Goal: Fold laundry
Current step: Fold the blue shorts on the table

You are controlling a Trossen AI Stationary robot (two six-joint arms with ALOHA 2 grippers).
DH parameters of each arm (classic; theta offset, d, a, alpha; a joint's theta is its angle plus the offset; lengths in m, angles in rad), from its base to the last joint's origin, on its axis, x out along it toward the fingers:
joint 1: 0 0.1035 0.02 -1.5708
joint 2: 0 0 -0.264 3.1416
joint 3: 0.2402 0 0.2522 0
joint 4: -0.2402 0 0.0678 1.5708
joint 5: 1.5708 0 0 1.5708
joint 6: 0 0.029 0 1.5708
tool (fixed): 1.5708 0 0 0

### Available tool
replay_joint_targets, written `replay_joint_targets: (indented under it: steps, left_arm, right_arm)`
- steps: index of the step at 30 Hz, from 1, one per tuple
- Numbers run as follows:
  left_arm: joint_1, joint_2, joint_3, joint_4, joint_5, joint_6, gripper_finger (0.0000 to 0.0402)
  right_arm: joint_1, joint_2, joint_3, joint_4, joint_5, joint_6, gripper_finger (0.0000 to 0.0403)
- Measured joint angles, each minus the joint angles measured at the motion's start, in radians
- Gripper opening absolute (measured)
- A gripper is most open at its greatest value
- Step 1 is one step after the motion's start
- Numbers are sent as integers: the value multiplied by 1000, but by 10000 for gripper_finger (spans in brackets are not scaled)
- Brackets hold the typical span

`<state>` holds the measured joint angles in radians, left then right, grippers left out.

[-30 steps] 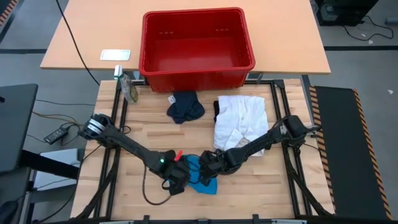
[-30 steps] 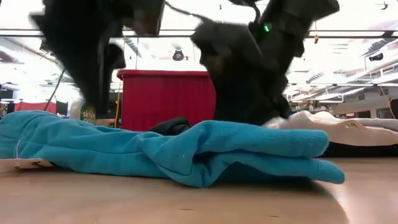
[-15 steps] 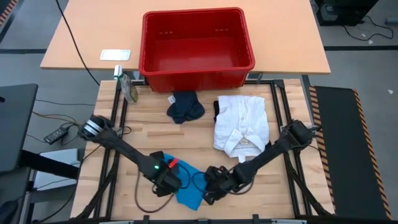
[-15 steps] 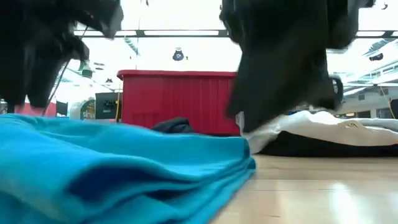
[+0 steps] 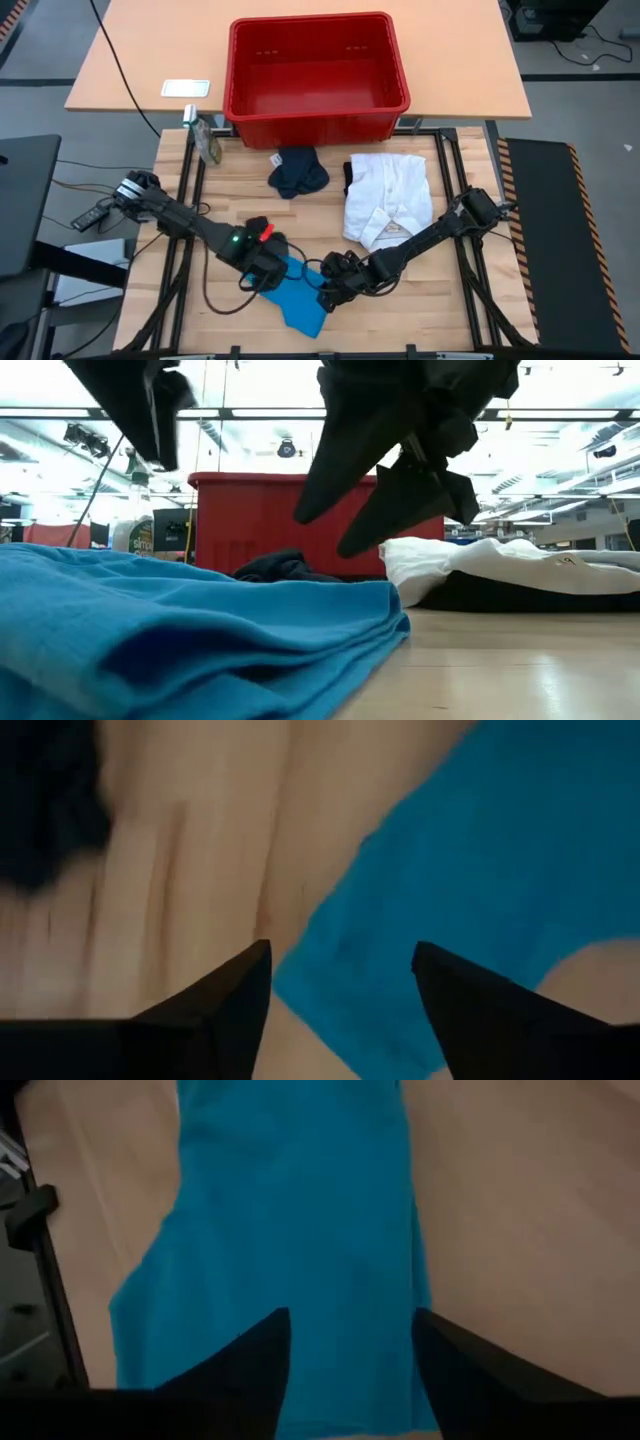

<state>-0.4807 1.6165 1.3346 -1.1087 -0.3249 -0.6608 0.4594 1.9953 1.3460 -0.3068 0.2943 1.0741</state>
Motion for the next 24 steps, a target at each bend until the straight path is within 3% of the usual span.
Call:
replay_joint_targets:
  steps: [5, 11, 16, 19, 24]
  left_arm:
    - [61, 47, -1, 95, 75, 357, 267]
    - [139, 165, -2, 122, 122, 581, 268]
    - [188, 265, 0, 156, 274, 680, 268]
    - [191, 319, 0, 152, 308, 700, 268]
    - [192, 374, 2, 156, 349, 700, 268]
  right_arm:
    - [1, 0, 0, -25, -5, -11, 276]
    - [32, 0, 0, -133, -4, 82, 310]
    - [60, 0, -3, -197, 63, 135, 309]
    - [67, 0, -11, -207, 71, 156, 307]
    - [66, 0, -89, -56, 82, 120, 304]
